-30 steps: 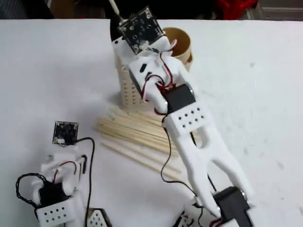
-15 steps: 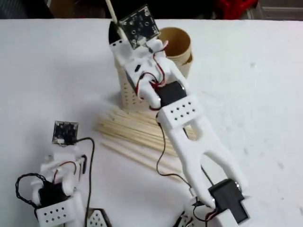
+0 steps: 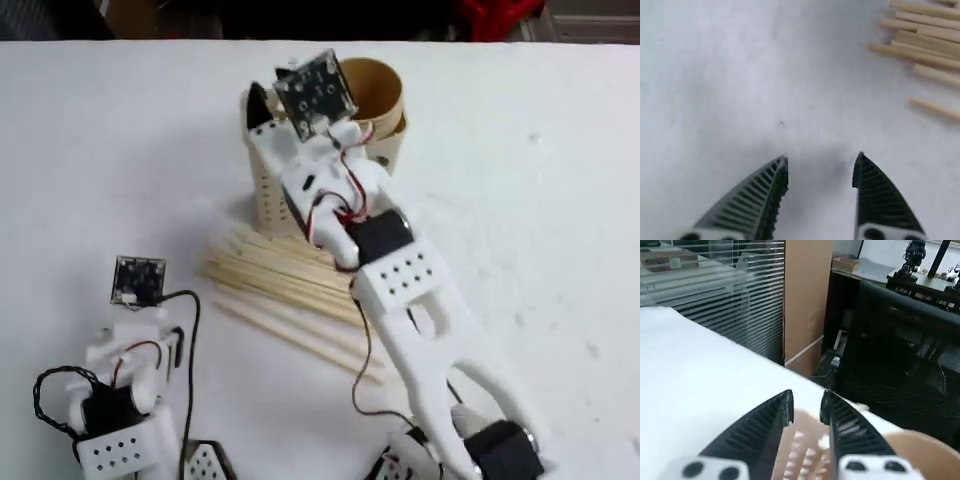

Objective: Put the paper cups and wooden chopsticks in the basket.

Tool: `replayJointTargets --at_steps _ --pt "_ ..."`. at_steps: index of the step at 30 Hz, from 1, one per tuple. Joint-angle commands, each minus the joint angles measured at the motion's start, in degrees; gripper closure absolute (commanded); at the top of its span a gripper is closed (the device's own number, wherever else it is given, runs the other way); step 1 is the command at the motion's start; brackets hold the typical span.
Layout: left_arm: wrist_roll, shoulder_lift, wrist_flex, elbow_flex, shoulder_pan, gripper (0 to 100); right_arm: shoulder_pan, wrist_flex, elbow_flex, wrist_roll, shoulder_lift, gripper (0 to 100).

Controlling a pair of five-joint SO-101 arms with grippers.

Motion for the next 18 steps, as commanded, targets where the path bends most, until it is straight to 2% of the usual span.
replayJointTargets --at_steps 1,5,8,11,15,18 --pt "-0.3 -0.2 0.1 -0.2 -0.3 78 0.8 10.3 1.4 -0.6 -7.9 90.7" --pt "-0.3 -0.2 0.1 -0.2 -0.3 78 0.7 33.7 0.7 -0.5 -14.2 90.7" --pt "-0.3 -0.2 0.1 -0.2 -0.3 78 -1.2 44.9 -0.5 3.1 -17.5 90.6" --pt "-0.3 -0.2 0.1 -0.2 -0.3 78 -5.3 50.1 -0.5 7.5 -18.5 90.6" --pt "-0.3 -0.2 0.1 -0.2 -0.3 78 -9.3 54.9 -0.3 7.5 -17.8 90.7" --pt "-0.3 -0.2 0.1 -0.2 -0.3 78 -10.9 54.5 1.3 7.6 -14.1 90.7"
